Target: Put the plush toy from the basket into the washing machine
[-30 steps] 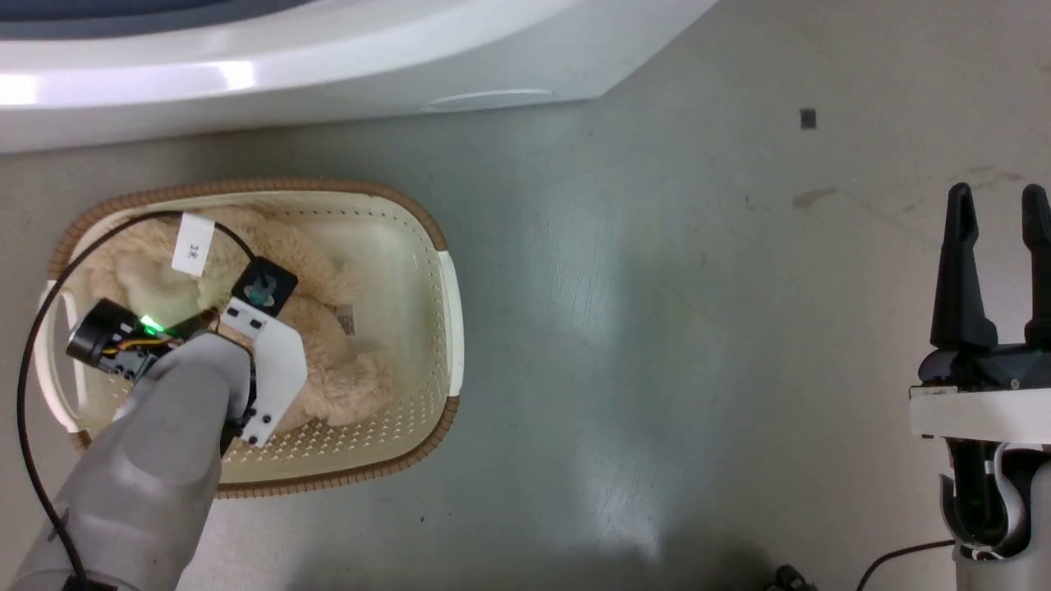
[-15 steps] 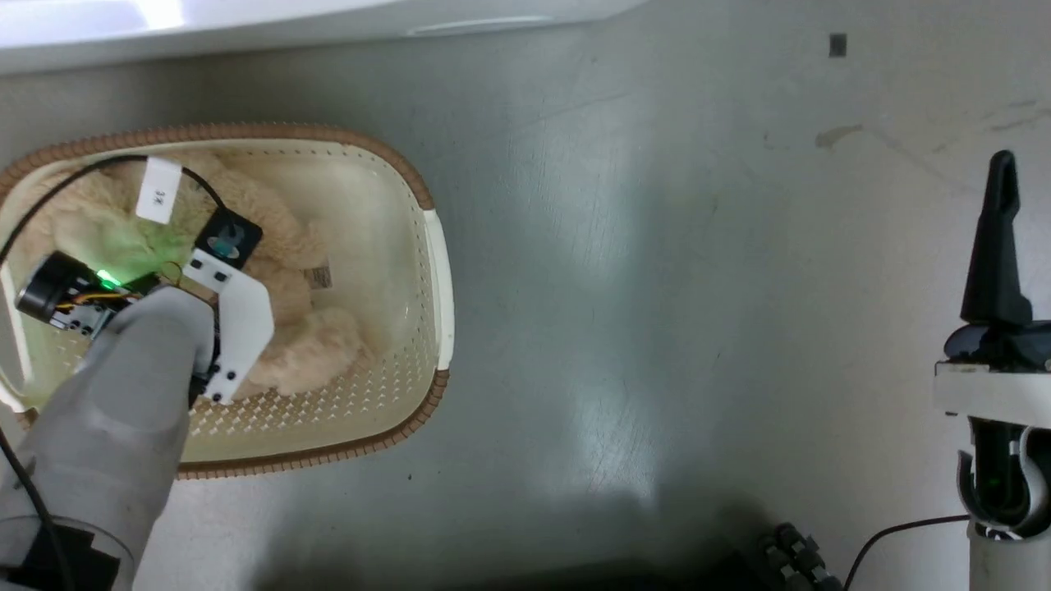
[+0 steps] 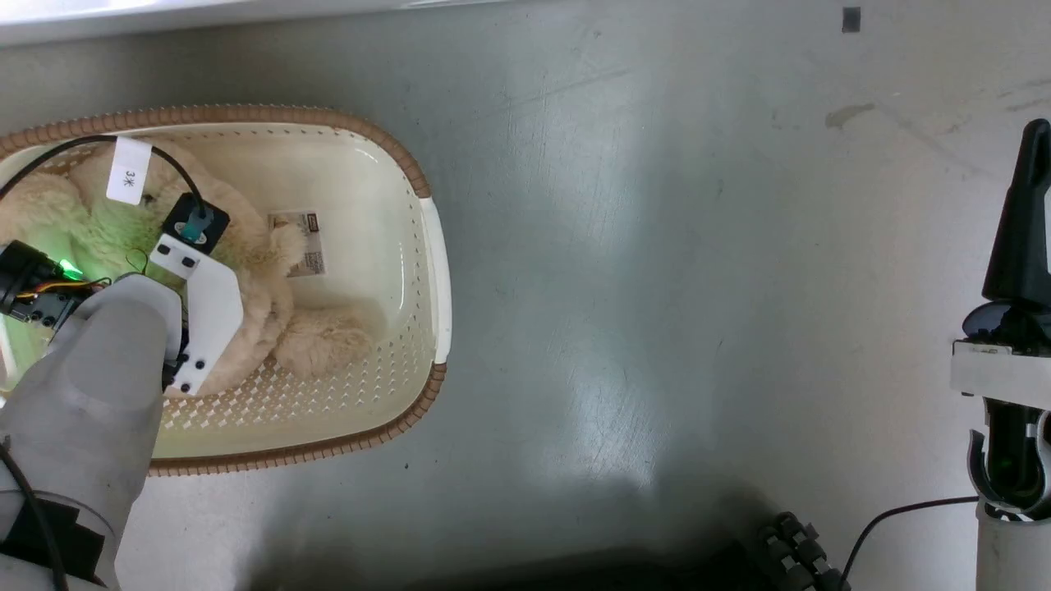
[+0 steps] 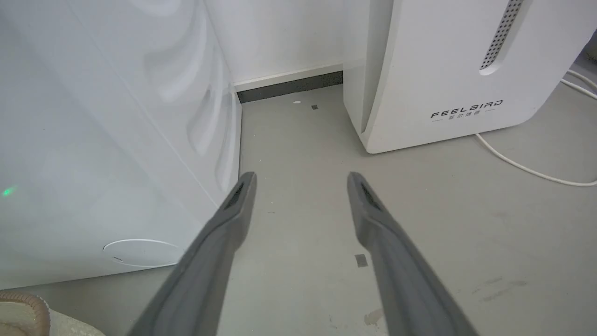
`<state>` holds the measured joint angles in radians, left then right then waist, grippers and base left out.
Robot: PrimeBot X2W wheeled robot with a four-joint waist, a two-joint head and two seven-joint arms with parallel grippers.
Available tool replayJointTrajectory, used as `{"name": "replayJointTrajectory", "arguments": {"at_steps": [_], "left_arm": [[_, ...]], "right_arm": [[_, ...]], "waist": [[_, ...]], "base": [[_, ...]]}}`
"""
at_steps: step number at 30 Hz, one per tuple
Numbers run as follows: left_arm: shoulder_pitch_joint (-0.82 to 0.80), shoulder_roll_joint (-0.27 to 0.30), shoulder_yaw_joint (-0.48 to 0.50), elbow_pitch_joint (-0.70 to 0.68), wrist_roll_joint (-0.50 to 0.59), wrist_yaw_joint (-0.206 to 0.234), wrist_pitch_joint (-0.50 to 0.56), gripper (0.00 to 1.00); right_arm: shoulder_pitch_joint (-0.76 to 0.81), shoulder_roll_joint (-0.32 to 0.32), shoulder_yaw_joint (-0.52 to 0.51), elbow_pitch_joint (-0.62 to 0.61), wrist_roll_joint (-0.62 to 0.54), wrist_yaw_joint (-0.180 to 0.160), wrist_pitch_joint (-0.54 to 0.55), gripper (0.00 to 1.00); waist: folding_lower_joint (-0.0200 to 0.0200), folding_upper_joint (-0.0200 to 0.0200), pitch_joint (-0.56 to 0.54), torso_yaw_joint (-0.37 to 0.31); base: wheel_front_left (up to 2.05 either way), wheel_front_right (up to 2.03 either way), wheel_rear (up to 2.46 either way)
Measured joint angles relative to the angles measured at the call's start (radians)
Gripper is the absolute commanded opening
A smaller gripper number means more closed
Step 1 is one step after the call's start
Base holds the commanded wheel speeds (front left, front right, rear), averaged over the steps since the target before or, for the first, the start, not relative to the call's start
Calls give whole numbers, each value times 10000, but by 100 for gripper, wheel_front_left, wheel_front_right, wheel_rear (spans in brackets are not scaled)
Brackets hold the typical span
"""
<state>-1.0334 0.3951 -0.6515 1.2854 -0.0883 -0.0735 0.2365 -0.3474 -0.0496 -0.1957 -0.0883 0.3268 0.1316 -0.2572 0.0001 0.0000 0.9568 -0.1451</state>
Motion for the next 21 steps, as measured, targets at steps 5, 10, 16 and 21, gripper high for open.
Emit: {"name": "replayJointTrajectory", "arguments": {"at_steps": [5,10,16,21], "left_arm": [[129,-98,-73,46,-186,-19,-268,0],[473,-339,-92,46,-370,-96,-644,0],[903,-650,-142,50,-518,-221,-1076,0],[1405,-899,-192,56,-717,-322,-1584,0]], "right_arm": [[8,0,29,184,-4,0,0,100],[114,0,61,414,-35,0,0,100],[433,0,88,616,-198,0,0,100],[850,0,73,861,-364,0,0,100]], "waist": [[0,0,-469,9],[0,0,-1047,51],[0,0,-1964,178],[-1,0,-2862,326]], "base": [[0,0,0],[0,0,0],[0,0,0],[0,0,0]]}}
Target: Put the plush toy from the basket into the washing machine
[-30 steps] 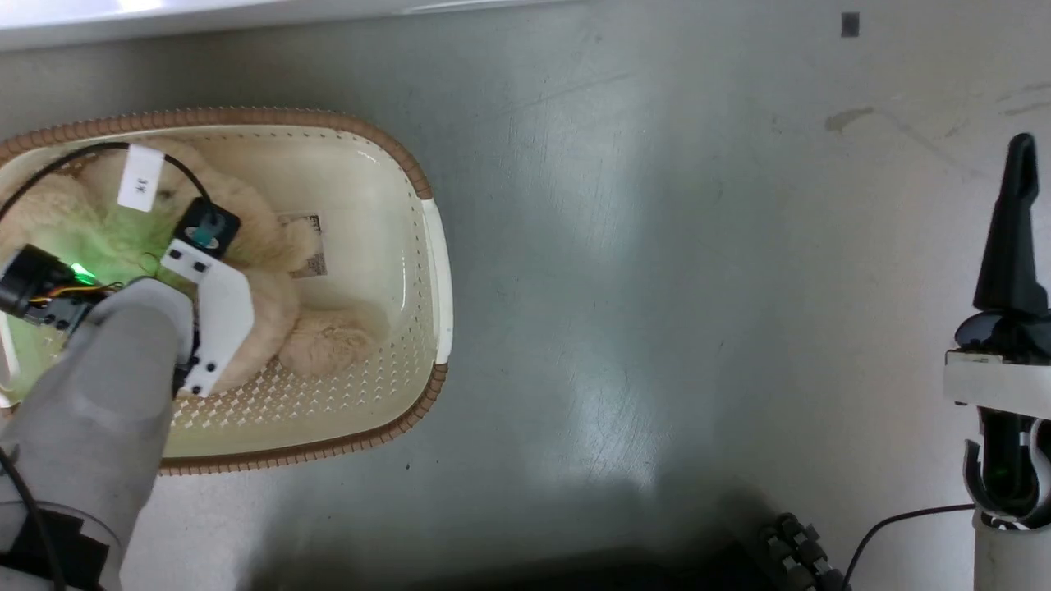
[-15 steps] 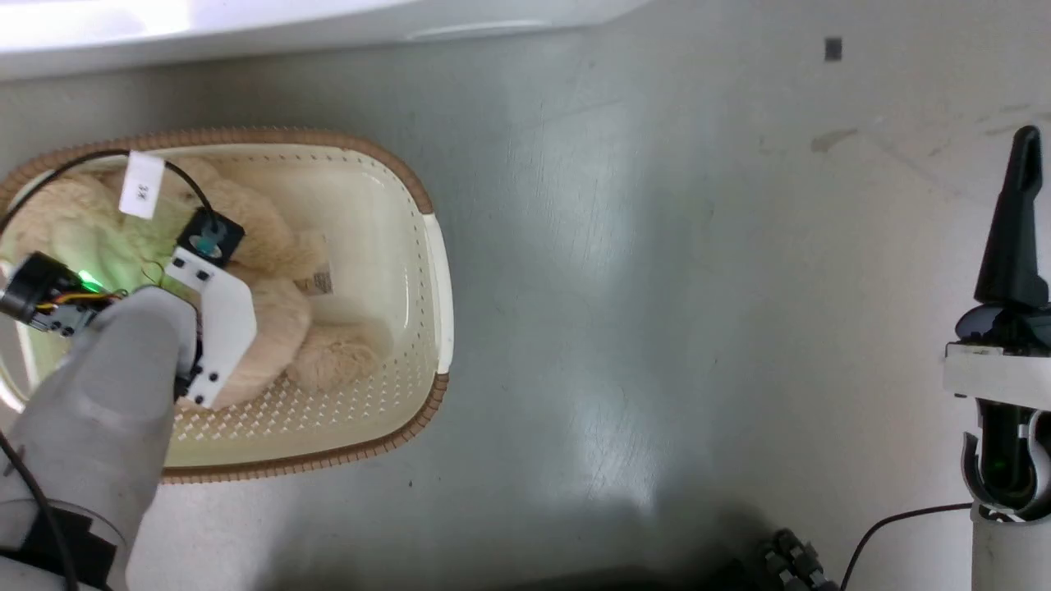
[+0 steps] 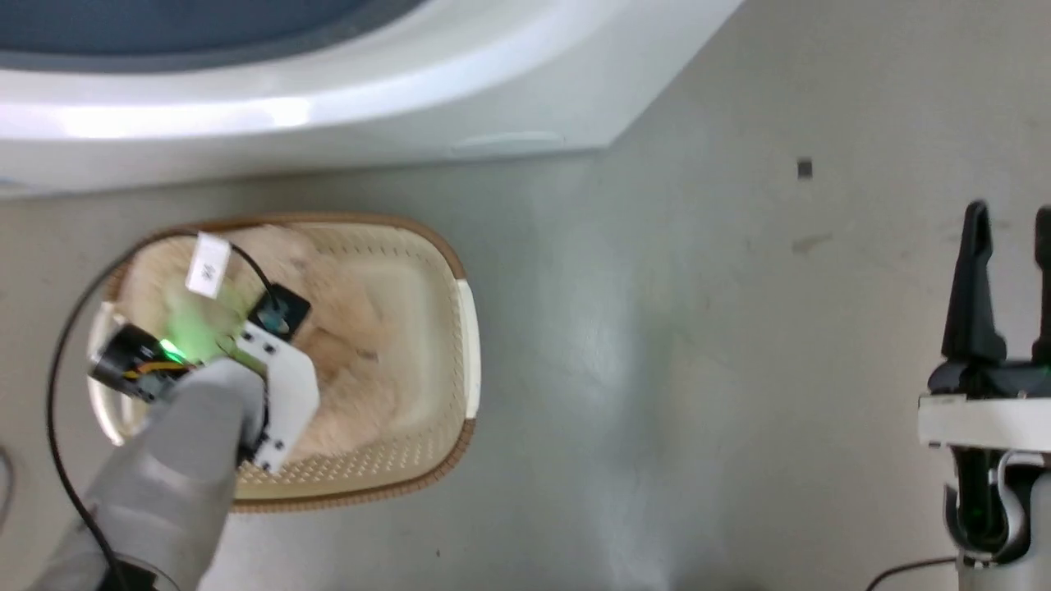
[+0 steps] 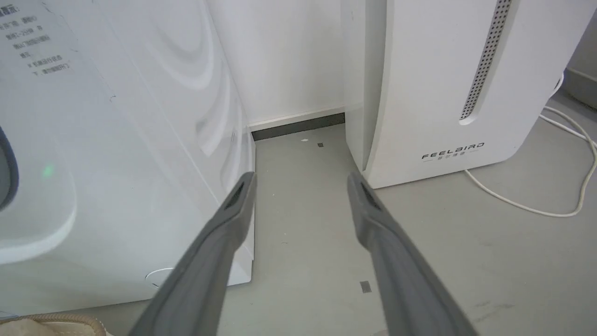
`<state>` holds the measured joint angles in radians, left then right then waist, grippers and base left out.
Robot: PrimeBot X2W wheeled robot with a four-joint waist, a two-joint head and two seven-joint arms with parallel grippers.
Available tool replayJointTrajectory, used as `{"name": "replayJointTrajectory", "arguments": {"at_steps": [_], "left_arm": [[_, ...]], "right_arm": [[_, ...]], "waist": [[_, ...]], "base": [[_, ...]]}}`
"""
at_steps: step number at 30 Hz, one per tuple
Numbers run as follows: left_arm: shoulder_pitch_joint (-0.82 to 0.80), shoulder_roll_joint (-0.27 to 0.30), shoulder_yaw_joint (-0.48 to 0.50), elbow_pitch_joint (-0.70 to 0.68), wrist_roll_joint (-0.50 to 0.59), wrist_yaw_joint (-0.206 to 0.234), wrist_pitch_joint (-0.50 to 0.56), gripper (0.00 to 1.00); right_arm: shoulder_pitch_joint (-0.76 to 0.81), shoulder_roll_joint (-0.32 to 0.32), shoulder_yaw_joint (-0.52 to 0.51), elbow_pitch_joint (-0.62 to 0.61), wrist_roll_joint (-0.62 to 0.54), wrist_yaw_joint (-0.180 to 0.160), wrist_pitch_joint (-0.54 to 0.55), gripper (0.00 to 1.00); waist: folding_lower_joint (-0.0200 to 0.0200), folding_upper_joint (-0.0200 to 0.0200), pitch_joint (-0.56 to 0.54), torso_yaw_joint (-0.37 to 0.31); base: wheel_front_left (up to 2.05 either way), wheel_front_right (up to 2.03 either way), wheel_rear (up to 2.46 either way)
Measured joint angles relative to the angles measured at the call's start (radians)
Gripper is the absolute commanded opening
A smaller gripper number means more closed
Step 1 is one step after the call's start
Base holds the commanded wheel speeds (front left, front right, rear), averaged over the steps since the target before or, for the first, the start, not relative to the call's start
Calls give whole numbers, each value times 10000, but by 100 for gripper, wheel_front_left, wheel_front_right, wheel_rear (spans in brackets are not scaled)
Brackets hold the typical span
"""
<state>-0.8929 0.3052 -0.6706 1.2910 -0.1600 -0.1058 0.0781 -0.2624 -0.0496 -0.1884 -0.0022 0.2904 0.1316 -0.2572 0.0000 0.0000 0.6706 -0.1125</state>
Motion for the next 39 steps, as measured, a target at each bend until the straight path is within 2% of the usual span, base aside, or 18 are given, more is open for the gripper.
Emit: {"name": "replayJointTrajectory", "arguments": {"at_steps": [10,21,29,39], "left_arm": [[1214,-830,-2,2,-481,-90,-1331,0],[1904,-1306,280,-73,-1055,46,-2976,0],[2027,-1264,493,-963,-1225,520,-3267,0],[2198,-554,1218,-3718,-1139,1340,-3333,0]], "right_arm": [[1263,0,-79,510,-433,-2,0,100],[2063,0,-238,694,-663,-2,0,100],[2426,0,-270,709,-694,-2,0,100],[2545,0,-176,681,-698,-2,0,100]], "waist": [[-1,0,-1915,629],[-1,0,-3718,1429],[-1,0,-4567,1749],[-1,0,-4771,1589]], "base": [[0,0,0],[0,0,0],[0,0,0],[0,0,0]]}}
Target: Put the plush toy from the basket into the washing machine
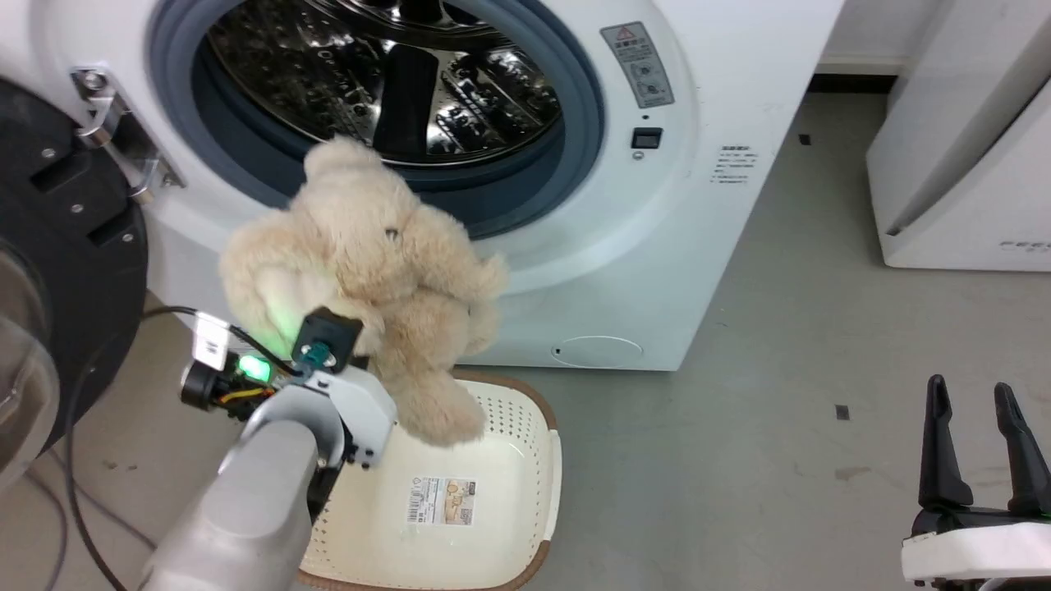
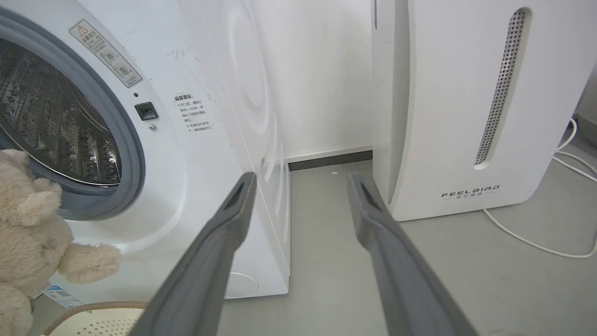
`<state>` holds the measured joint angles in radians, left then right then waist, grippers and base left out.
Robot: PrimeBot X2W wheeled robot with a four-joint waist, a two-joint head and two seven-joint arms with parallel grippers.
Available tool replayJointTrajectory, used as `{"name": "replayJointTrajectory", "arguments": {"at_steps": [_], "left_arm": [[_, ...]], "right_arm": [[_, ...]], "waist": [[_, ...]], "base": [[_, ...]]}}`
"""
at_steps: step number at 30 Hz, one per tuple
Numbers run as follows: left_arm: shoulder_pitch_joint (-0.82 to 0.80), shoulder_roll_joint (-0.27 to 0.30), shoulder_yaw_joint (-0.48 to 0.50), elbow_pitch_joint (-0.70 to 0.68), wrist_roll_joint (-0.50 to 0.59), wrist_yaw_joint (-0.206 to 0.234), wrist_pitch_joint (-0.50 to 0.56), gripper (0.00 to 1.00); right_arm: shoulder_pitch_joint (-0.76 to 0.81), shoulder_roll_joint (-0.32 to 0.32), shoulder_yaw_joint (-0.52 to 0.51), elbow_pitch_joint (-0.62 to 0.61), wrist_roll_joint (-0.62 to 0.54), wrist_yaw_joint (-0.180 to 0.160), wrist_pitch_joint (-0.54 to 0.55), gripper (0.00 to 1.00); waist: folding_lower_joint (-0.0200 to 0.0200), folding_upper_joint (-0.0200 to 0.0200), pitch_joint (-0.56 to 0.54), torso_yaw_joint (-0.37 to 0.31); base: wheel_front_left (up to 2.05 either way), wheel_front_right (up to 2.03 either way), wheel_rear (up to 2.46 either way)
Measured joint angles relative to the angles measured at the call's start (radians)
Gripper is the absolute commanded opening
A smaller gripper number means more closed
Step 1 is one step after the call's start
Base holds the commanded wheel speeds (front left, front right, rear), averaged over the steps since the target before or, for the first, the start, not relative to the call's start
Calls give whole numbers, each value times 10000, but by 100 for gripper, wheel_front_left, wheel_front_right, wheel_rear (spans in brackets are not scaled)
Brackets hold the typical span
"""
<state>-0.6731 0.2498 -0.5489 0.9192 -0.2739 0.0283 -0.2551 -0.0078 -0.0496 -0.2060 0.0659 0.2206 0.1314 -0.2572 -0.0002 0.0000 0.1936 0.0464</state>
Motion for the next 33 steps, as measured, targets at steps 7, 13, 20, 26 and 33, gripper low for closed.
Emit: {"name": "replayJointTrajectory", "arguments": {"at_steps": [7,13,20,26,33], "left_arm": [[-351,270,679,-596,-8,142,-8,0],[-1553,583,1198,-696,-4,215,-8,0],[-3010,1137,1498,-351,215,165,-10,0],[-4107,1551,1732,100,268,127,-10,0],[-5495,2046,1931,564,303,23,-12,0]], "right_arm": [[-52,0,75,-54,-12,0,0,100],[-524,0,117,-130,8,0,0,100],[-968,0,245,-142,251,0,0,100],[-1416,0,376,-144,491,0,0,100],[-1848,0,516,-205,688,0,0,100]], "waist": [[1,1,503,-394],[1,0,1271,-810],[2,0,2305,-1391],[2,0,3135,-1882],[2,0,4040,-2405]], "base": [[0,0,0],[0,0,0],[0,0,0],[0,0,0],[0,0,0]]}}
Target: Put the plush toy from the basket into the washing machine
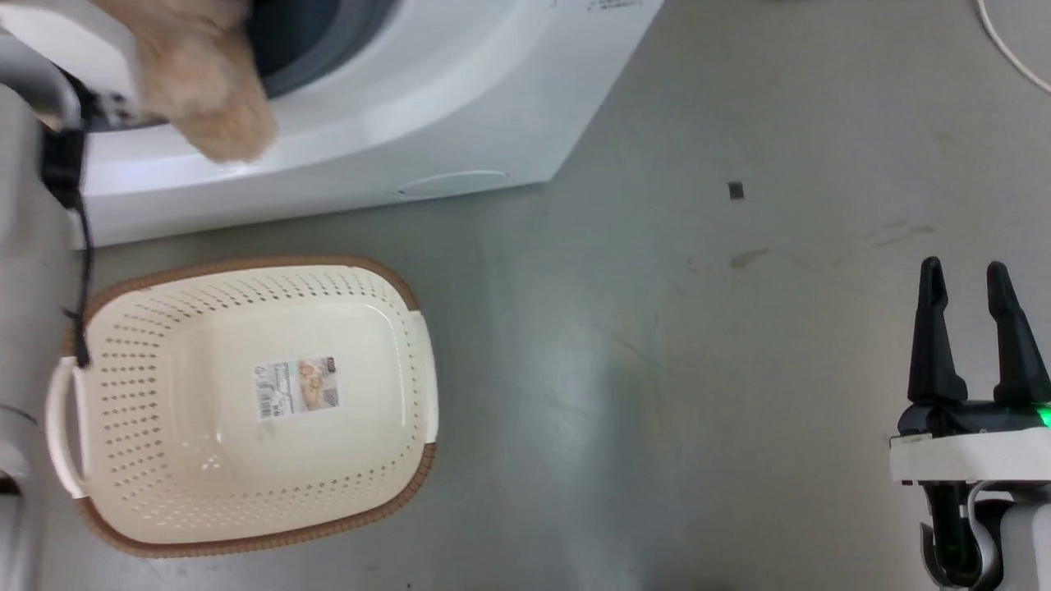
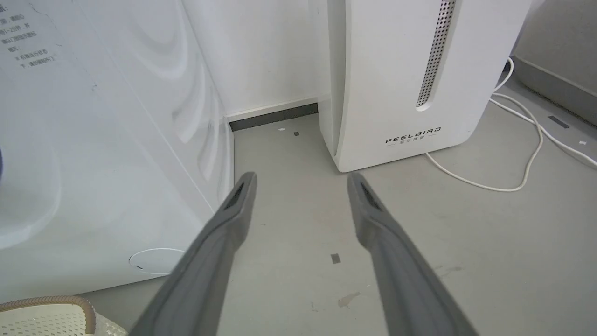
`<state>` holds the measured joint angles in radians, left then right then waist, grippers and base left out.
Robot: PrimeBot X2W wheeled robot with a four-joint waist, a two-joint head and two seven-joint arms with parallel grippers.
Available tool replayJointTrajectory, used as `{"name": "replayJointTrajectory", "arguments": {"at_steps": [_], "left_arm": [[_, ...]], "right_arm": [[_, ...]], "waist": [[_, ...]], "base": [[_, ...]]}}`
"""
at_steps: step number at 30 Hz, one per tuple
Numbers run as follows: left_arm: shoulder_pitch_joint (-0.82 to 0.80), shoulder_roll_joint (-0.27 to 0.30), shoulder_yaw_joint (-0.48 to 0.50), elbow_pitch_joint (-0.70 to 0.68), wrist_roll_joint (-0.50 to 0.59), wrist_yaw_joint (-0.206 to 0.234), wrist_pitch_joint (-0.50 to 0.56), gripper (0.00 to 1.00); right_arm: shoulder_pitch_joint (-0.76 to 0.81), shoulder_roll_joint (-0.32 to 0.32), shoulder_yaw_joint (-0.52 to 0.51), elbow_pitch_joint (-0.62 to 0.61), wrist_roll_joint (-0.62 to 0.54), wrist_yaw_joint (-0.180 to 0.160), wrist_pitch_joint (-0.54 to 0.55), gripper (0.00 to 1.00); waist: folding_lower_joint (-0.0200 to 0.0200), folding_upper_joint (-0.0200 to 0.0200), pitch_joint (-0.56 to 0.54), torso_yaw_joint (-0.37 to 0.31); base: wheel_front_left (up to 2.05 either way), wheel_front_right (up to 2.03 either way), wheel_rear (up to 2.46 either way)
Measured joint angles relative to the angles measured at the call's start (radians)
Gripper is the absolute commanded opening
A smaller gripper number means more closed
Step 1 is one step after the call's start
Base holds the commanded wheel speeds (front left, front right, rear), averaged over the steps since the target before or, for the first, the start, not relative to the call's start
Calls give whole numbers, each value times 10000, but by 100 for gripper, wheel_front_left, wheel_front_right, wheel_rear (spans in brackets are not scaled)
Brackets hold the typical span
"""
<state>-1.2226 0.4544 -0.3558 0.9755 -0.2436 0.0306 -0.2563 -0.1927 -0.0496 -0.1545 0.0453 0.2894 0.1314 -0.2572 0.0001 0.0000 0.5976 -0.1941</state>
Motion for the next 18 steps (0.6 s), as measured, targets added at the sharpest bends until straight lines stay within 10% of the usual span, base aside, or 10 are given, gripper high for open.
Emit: {"name": "replayJointTrajectory", "arguments": {"at_steps": [16,17,18], "left_arm": [[-2082,984,566,-228,146,468,2,0],[-2083,984,593,-290,155,493,2,13],[-2083,982,610,-355,169,566,2,63]], "right_arm": [[-360,-2,272,-67,395,0,0,100],[-366,0,303,-65,395,0,0,100],[-377,0,318,-65,395,0,0,100]], "waist": [[1,0,1339,-767],[1,0,1364,-773],[1,0,1376,-772]], "base": [[0,0,0],[0,0,0],[0,0,0]]}}
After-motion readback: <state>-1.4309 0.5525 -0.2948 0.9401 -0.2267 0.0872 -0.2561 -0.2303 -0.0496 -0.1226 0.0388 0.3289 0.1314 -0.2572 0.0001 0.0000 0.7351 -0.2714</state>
